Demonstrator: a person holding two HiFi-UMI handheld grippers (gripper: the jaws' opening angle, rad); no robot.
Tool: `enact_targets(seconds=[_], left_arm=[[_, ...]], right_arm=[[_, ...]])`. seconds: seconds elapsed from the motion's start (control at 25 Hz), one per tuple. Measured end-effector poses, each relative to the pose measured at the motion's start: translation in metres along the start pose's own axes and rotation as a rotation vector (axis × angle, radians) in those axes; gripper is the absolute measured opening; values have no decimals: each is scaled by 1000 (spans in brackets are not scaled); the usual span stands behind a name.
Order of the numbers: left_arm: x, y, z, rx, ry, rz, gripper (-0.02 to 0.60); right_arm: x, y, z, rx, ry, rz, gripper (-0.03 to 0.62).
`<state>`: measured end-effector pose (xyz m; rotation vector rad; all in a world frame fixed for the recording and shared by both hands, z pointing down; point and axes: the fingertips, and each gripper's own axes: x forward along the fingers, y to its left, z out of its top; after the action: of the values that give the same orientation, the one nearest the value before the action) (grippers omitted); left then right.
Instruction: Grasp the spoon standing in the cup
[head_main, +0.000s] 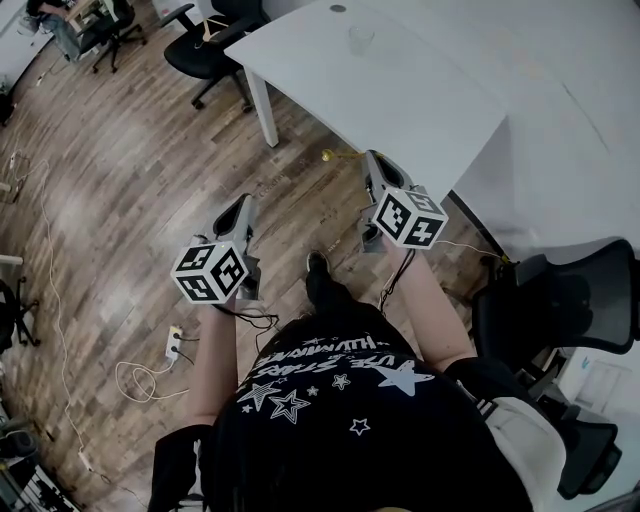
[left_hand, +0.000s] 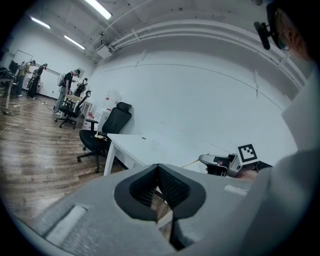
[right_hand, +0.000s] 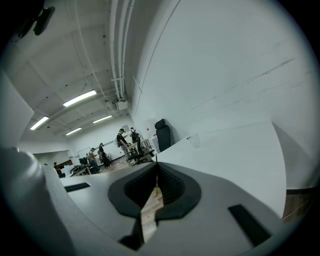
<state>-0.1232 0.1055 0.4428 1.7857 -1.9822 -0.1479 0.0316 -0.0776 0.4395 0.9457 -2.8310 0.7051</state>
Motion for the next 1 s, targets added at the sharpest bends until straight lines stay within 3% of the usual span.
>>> enact_targets(seconds=[1.0], left_arm=[[-71,-28,-31,4,-19,-12,6]], right_arm=[[-79,35,-25,-26,-25,37,14]])
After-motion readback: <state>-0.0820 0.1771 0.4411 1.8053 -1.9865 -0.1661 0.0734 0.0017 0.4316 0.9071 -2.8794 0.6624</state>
